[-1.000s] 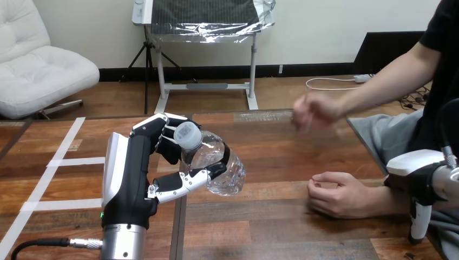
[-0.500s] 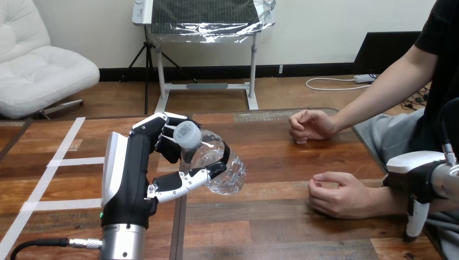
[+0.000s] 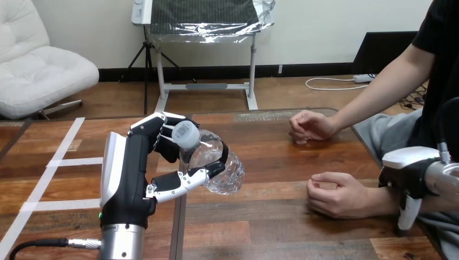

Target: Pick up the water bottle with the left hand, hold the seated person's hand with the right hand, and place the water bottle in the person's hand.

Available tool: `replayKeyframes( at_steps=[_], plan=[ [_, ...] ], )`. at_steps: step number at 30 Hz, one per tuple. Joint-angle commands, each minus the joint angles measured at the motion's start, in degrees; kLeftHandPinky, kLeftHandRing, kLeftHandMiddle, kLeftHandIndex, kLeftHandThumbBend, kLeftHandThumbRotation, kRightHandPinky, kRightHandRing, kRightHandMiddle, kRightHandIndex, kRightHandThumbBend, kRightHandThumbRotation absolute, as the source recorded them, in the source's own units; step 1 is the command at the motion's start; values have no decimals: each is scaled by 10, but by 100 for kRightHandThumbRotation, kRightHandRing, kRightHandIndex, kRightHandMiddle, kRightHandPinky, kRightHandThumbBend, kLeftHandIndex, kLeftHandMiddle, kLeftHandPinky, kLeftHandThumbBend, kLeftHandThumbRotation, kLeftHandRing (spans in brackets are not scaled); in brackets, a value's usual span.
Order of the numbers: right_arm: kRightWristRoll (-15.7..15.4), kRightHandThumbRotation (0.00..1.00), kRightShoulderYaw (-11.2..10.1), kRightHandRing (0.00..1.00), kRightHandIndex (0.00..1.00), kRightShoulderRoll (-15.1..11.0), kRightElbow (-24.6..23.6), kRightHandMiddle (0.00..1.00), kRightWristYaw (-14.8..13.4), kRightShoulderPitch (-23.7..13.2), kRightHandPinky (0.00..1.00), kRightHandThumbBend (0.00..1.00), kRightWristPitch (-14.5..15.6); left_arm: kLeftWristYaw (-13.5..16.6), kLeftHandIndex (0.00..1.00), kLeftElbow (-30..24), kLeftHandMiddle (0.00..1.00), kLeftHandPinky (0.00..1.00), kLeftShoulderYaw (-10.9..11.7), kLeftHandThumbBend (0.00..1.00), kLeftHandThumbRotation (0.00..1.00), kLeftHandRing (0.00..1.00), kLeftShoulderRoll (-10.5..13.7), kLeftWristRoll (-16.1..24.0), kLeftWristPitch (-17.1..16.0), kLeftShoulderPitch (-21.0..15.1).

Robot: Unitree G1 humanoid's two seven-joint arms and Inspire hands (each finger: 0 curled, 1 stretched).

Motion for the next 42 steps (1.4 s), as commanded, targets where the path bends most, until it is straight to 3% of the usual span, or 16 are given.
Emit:
replayKeyframes(
  at_steps=[1, 8, 11, 17, 19, 25, 32, 42],
  plan=[
    [14, 0, 24, 60, 63, 25, 35, 66, -4, -10, 49, 66, -20, 4, 49, -36, 44, 35, 9, 58, 0, 39, -6, -2, -10, -17],
    [-5, 0, 39, 63, 75, 42, 63, 71, -21, -15, 51, 64, -1, 4, 49, -35, 44, 35, 11, 59, 0, 39, -5, -4, -10, -16],
    [-12, 0, 49, 58, 81, 45, 77, 69, -41, -16, 46, 64, -4, 3, 49, -33, 44, 35, 12, 59, 0, 39, -4, -5, -11, -16],
    [-10, 0, 57, 49, 84, 51, 100, 62, -71, -19, 37, 63, -8, 4, 50, -32, 44, 36, 12, 59, 0, 39, -4, -5, -11, -16],
    [-8, 0, 58, 43, 82, 52, 104, 57, -78, -18, 32, 62, -8, 4, 50, -32, 44, 36, 12, 59, 0, 39, -4, -3, -11, -16],
    [-4, 0, 61, 39, 74, 51, 106, 53, -94, -15, 26, 60, -10, 4, 50, -30, 44, 36, 13, 59, 0, 39, -3, -5, -13, -16],
    [5, 0, 59, 45, 65, 43, 101, 57, -111, -8, 31, 59, -24, 6, 50, -28, 44, 36, 14, 59, 0, 39, -3, -3, -12, -17],
    [-2, 0, 67, 42, 73, 42, 113, 56, -117, -14, 28, 57, -23, 3, 50, -29, 44, 36, 16, 59, 0, 39, -3, -7, -9, -17]
  ],
)
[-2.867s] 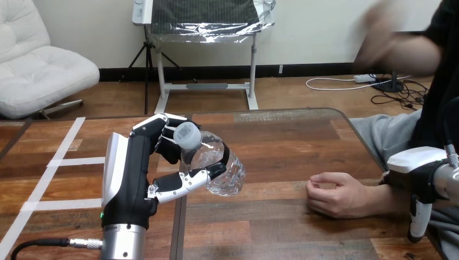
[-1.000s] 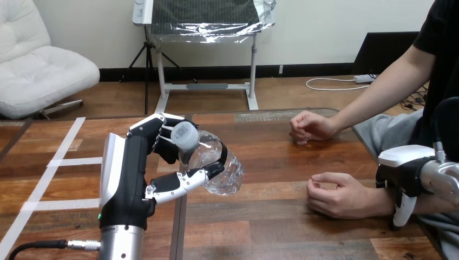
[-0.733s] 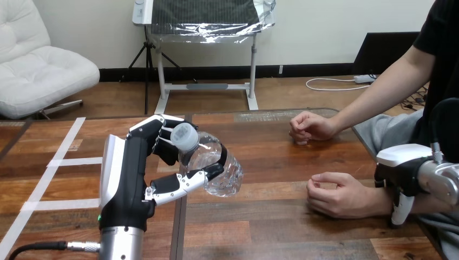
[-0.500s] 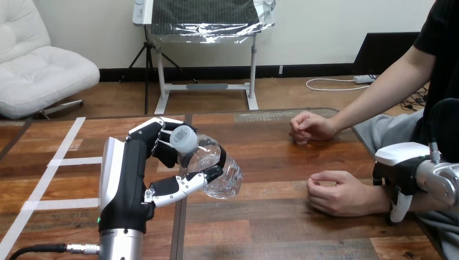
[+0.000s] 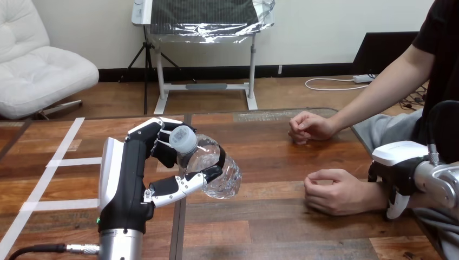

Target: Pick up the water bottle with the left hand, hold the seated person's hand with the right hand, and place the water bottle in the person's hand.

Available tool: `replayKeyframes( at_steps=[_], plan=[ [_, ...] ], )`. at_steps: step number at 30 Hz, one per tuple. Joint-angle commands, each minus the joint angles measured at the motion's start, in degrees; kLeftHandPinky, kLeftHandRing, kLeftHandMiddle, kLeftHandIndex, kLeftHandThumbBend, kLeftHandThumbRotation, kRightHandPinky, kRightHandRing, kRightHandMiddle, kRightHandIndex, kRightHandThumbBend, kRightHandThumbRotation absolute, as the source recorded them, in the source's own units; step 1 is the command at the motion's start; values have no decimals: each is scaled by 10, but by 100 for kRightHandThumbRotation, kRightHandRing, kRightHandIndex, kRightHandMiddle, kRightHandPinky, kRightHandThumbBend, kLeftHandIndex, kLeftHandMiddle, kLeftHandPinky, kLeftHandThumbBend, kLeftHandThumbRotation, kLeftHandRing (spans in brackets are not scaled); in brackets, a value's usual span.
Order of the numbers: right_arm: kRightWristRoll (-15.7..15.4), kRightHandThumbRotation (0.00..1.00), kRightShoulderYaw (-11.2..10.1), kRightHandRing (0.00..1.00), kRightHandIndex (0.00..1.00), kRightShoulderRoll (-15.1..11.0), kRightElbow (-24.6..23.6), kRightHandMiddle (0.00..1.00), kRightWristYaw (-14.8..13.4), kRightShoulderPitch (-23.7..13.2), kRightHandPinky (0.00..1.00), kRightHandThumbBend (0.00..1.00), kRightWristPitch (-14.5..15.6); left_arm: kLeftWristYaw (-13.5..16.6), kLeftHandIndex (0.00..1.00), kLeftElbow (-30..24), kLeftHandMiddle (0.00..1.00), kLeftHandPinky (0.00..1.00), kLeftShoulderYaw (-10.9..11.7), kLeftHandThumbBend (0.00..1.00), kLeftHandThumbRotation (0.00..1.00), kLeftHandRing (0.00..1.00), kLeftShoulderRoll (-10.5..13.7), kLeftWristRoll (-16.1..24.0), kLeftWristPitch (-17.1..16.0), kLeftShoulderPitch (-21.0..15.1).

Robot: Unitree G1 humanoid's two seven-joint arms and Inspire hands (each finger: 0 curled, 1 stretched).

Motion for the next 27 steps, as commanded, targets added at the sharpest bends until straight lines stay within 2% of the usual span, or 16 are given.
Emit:
replayKeyframes(
  at_steps=[1, 6, 14, 23, 27],
  plan=[
    [-1, 0, 25, 43, 73, 18, 25, 56, 3, 18, 29, 57, -2, 4, 50, -29, 44, 36, 12, 59, 0, 39, -5, -6, -9, -29],
    [3, 0, 23, 46, 70, 12, 27, 59, -14, 20, 32, 59, -18, 5, 50, -28, 44, 36, 12, 59, 0, 39, -4, -5, -9, -30],
    [-4, 0, 28, 49, 64, 12, 42, 60, -29, 18, 36, 64, -23, 3, 50, -29, 44, 36, 12, 58, 0, 39, -5, -4, -6, -29],
    [-5, 0, 33, 51, 63, 20, 52, 60, -24, 12, 37, 66, -9, 3, 50, -26, 44, 37, 13, 58, 0, 39, -3, -4, -7, -31],
    [-2, 0, 32, 51, 62, 20, 52, 60, -27, 13, 38, 66, -12, 3, 50, -25, 44, 37, 14, 58, 0, 39, -2, -4, -8, -32]
  ],
)
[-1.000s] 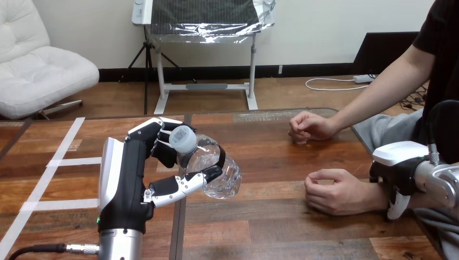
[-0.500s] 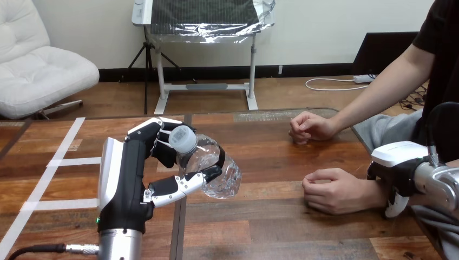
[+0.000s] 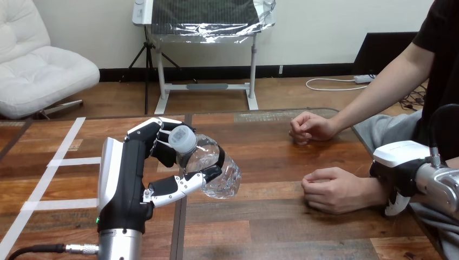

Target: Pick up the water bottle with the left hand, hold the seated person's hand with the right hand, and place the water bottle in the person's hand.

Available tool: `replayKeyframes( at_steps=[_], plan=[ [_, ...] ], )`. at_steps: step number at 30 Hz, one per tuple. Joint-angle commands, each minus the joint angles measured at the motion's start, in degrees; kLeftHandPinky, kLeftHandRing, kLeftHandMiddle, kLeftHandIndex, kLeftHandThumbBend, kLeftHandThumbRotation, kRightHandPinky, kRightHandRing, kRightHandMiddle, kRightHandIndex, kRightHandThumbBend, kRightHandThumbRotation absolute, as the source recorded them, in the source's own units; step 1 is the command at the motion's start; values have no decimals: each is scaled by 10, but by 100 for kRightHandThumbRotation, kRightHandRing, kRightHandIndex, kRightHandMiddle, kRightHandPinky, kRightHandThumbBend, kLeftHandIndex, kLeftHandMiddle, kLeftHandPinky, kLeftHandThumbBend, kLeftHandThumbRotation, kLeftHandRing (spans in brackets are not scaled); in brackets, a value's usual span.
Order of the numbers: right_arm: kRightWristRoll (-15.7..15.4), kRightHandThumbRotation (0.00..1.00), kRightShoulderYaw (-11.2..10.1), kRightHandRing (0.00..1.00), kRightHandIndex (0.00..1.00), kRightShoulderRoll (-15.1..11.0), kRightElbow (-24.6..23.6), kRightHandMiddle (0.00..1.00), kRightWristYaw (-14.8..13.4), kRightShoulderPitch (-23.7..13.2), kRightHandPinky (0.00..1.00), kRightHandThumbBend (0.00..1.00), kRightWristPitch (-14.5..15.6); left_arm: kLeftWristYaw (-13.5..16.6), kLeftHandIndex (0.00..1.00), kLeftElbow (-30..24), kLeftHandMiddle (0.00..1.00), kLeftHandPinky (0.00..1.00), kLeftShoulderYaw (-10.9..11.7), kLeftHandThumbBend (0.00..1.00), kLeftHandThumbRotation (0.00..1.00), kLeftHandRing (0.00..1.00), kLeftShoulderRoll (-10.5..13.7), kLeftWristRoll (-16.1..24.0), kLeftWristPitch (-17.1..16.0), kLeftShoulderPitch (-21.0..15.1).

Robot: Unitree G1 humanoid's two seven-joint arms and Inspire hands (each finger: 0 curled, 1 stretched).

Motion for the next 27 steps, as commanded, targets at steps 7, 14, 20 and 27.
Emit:
replayKeyframes(
  at_steps=[7, 14, 20, 27],
  plan=[
    [10, 0, 17, 49, 59, 13, 12, 59, -2, 23, 37, 66, -14, 2, 50, -25, 44, 37, 12, 58, 0, 39, -3, -6, -9, -33],
    [22, 0, 6, 46, 57, 8, 1, 56, -10, 30, 33, 63, -18, 1, 50, -22, 44, 37, 14, 58, 0, 39, -3, -8, -13, -35],
    [34, 0, -2, 44, 57, 12, 7, 54, -17, 28, 31, 62, -10, -1, 50, -22, 44, 37, 15, 58, 0, 39, -4, -7, -10, -36],
    [45, 0, -7, 41, 51, 11, 12, 50, -27, 26, 28, 64, -18, -3, 50, -25, 44, 37, 14, 59, 0, 39, -5, -2, -5, -36]
  ],
)
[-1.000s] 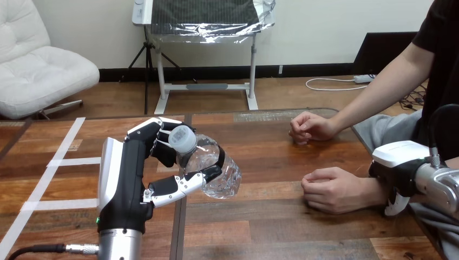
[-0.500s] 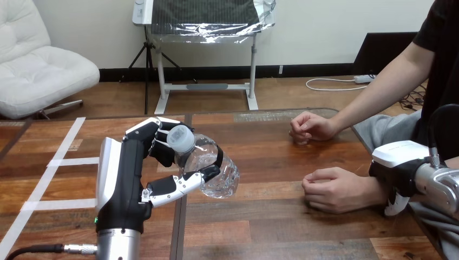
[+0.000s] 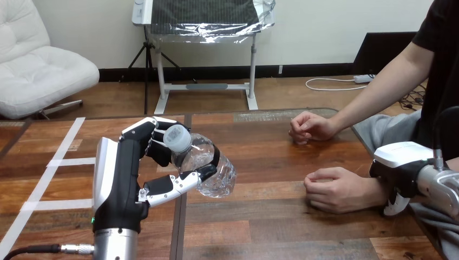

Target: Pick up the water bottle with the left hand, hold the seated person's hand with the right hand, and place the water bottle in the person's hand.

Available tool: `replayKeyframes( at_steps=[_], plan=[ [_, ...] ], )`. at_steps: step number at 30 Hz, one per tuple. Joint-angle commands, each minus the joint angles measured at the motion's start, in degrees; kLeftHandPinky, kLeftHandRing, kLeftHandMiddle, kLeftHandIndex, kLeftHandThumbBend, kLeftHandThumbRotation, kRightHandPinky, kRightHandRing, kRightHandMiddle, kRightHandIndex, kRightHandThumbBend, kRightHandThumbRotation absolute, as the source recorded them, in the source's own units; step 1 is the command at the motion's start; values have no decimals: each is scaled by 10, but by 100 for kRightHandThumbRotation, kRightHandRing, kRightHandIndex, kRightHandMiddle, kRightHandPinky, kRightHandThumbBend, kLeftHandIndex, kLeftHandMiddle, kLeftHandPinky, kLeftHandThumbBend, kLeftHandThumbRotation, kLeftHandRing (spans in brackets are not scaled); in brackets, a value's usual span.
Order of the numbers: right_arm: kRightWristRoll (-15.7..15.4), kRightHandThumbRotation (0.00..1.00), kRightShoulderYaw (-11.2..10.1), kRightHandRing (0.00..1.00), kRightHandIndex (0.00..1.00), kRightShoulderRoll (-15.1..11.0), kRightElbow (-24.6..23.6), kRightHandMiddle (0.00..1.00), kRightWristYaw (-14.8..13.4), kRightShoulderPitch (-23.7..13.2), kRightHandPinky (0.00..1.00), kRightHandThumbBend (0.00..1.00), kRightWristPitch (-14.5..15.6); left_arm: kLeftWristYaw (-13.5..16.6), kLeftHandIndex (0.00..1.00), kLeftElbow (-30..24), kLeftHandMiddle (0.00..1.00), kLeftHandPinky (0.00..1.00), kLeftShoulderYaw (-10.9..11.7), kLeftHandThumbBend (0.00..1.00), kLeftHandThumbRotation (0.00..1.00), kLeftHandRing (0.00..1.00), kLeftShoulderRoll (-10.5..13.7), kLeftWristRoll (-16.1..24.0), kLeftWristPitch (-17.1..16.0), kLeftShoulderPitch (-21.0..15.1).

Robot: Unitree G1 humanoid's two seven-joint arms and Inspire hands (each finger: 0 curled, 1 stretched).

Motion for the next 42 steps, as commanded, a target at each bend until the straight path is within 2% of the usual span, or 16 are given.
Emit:
replayKeyframes(
  at_steps=[1, 5, 8, 12, 14, 20, 21, 25, 31, 35, 42],
  plan=[
    [14, 0, 2, 40, 51, 14, 13, 50, -1, 12, 28, 64, -3, 0, 50, -25, 44, 37, 2, 59, 0, 39, -5, -2, -4, -36],
    [15, 0, 4, 39, 49, 15, 15, 49, 1, 8, 26, 62, 5, -2, 50, -24, 44, 36, 2, 59, 0, 39, -6, -3, -5, -37],
    [18, 0, 3, 39, 52, 13, 15, 50, 0, 6, 26, 61, 2, -3, 50, -24, 44, 36, 1, 59, 0, 39, -6, -3, -6, -37],
    [21, 0, 2, 38, 67, 12, 16, 50, -3, 5, 25, 61, 0, -4, 50, -24, 44, 36, 1, 59, 0, 39, -9, -5, -5, -37],
    [23, 0, 0, 38, 70, 12, 14, 50, -8, 5, 25, 61, 0, -5, 50, -24, 44, 36, 1, 59, 0, 39, -10, -6, -5, -38],
    [34, 0, -10, 38, 58, 12, 12, 49, -35, 9, 26, 65, -4, -5, 50, -21, 44, 36, 1, 59, 0, 39, -9, -5, -8, -41],
    [34, 0, -10, 37, 53, 12, 13, 47, -37, 8, 25, 66, -3, -5, 50, -21, 44, 36, 1, 59, 0, 39, -9, -5, -8, -41],
    [36, 0, -9, 36, 47, 13, 14, 45, -39, 5, 24, 67, 2, -6, 50, -21, 44, 36, 2, 59, 0, 39, -8, -5, -8, -42],
    [55, 0, -19, 33, 41, 7, 4, 42, -40, 4, 21, 68, -8, -7, 50, -22, 44, 35, 2, 59, 0, 39, -10, -6, -5, -44],
    [67, 0, -26, 31, 40, 0, -5, 41, -46, 4, 20, 68, -24, -7, 50, -21, 43, 35, 1, 59, 0, 39, -11, -5, -3, -48],
    [82, 0, -41, 28, 38, -8, -26, 38, -48, 2, 18, 67, -30, -10, 50, -21, 43, 34, -1, 59, 0, 38, -14, -5, 1, -56]
  ],
)
